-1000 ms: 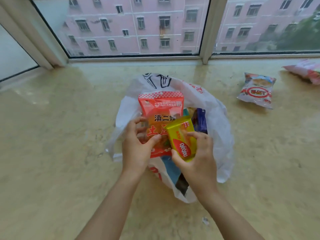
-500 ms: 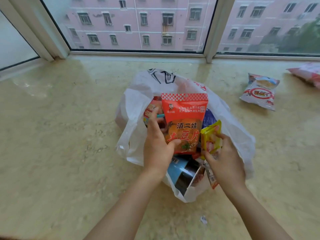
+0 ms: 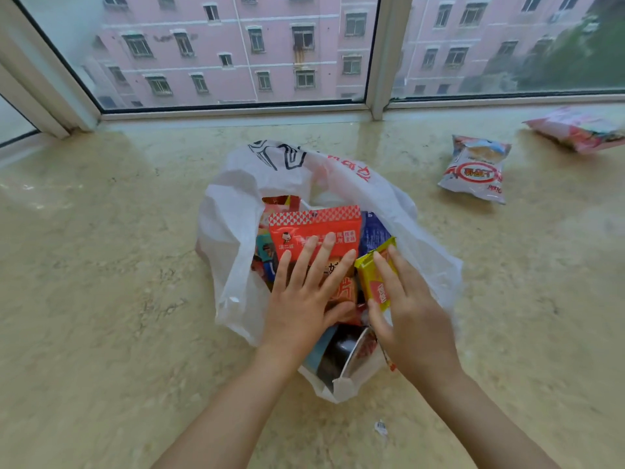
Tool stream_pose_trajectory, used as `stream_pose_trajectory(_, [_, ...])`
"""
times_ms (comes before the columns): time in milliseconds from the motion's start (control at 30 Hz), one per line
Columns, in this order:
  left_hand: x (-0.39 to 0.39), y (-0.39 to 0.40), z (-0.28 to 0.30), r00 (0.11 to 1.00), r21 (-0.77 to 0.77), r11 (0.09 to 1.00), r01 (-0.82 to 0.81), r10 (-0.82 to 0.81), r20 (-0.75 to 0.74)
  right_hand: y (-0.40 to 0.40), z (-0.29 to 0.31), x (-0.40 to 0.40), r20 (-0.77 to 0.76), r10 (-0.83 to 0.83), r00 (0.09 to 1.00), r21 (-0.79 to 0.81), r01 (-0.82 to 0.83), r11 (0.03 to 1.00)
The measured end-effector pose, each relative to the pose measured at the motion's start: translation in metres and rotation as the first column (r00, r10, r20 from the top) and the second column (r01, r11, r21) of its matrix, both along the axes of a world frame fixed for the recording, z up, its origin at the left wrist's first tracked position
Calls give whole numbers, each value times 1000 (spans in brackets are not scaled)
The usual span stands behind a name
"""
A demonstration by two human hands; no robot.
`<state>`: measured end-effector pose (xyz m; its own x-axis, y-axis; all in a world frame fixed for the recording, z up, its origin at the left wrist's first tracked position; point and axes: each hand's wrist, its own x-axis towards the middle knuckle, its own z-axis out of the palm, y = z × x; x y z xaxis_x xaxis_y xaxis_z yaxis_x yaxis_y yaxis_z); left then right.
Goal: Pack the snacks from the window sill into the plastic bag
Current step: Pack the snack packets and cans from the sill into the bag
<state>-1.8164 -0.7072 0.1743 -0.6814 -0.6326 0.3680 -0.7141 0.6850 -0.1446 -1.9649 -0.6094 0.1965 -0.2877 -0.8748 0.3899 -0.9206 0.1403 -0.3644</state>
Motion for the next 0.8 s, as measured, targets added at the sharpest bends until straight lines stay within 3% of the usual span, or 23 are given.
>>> stream_pose_trajectory(167, [-6, 0, -1, 999, -44, 998, -38, 39, 35, 9, 0, -1, -23, 15, 1000, 20, -15, 1000])
stream_pose_trajectory(400, [-23, 2, 32, 996, -76, 997, 17, -24, -91, 12, 23, -11, -122, 3, 993, -74, -12, 997])
stream_pose_trajectory(800, [-96, -30, 84, 964, -7, 976, 218, -216, -157, 12, 46, -65, -266, -224, 938, -67, 214, 975])
